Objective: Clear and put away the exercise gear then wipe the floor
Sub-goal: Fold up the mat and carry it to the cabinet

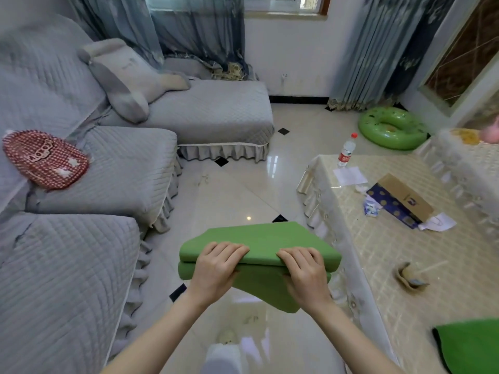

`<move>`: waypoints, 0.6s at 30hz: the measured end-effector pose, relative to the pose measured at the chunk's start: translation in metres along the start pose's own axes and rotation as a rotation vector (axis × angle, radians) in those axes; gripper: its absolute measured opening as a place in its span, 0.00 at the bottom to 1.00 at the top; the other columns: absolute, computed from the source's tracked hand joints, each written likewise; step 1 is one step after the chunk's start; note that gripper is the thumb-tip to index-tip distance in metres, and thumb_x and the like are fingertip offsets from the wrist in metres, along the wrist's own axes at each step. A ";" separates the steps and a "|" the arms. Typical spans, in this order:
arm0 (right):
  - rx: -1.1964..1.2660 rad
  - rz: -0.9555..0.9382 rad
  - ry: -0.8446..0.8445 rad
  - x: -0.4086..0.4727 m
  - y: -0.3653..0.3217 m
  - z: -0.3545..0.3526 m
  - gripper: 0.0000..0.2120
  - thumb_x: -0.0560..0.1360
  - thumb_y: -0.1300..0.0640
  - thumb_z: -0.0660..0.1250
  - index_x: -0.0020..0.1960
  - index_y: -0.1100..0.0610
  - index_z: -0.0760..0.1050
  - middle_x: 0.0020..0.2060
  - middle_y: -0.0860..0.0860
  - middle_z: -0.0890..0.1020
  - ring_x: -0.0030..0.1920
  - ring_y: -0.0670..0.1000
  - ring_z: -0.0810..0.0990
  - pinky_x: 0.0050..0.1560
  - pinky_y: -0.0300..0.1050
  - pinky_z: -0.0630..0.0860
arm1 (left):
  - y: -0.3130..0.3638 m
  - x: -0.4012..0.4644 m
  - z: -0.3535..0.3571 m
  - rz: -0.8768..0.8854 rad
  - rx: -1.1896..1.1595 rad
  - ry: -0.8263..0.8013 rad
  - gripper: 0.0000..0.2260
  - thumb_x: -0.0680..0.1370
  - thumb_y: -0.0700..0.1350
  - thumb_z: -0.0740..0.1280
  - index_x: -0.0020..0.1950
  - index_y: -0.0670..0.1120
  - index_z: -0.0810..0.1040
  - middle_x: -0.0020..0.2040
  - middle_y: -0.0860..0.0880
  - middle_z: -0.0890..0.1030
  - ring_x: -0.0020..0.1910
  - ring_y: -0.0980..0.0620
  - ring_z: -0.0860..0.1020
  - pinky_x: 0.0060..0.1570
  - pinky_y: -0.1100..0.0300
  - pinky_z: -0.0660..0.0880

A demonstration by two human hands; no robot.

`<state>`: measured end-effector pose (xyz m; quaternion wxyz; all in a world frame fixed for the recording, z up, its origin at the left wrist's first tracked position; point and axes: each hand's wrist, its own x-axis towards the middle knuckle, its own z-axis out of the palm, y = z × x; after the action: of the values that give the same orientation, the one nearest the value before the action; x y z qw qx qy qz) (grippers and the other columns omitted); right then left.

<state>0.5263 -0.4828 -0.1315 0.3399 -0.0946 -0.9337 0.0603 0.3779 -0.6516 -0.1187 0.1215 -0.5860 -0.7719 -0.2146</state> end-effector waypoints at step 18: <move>-0.097 0.079 -0.010 0.208 0.094 0.126 0.22 0.60 0.69 0.67 0.52 0.55 0.71 0.42 0.50 0.81 0.44 0.52 0.75 0.47 0.45 0.64 | -0.201 0.202 0.047 0.118 -0.012 0.012 0.30 0.57 0.43 0.78 0.57 0.47 0.72 0.49 0.50 0.82 0.49 0.51 0.73 0.46 0.58 0.67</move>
<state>0.3011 -0.3520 -0.1140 0.3276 -0.1472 -0.9328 0.0290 0.1310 -0.5020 -0.1095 0.1350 -0.6300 -0.7338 -0.2154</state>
